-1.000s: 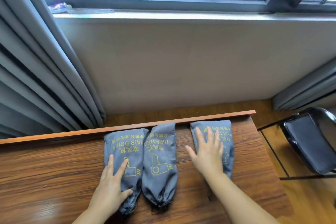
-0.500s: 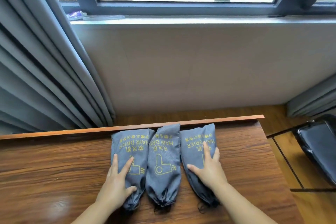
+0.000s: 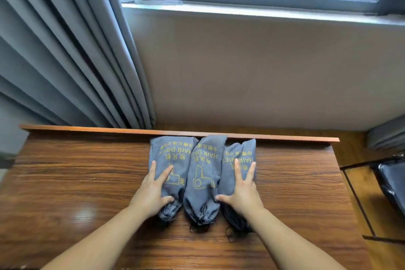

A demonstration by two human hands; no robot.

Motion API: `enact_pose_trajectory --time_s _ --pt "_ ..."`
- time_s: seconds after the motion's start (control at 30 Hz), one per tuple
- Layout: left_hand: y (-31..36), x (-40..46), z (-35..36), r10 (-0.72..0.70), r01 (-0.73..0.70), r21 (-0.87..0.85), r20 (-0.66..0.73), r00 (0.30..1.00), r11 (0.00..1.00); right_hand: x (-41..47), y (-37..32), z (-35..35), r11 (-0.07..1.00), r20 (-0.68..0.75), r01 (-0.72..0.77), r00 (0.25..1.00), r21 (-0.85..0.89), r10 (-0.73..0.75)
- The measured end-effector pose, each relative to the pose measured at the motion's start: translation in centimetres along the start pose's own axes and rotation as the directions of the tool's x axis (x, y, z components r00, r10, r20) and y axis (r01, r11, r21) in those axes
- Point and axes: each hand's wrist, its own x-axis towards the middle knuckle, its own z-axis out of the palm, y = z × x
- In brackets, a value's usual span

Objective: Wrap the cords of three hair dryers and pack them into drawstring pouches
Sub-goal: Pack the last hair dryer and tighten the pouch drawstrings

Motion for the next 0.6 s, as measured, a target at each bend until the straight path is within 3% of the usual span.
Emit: enact_pose_trajectory --time_s 0.27,0.6 --pt "-3.5 -0.5 -0.9 -0.008 0.008 -0.023 -0.02 1.0 1.0 -0.5 -3.5 1.6 1.0 -0.005 0.011 1.0 -0.013 -0.011" --pt "-14.0 -1.2 -6.1 0.031 -0.03 -0.026 0.006 1.0 0.999 -2.3 -14.2 6.6 1.0 -0.003 -0.027 1.0 0.007 0.027"
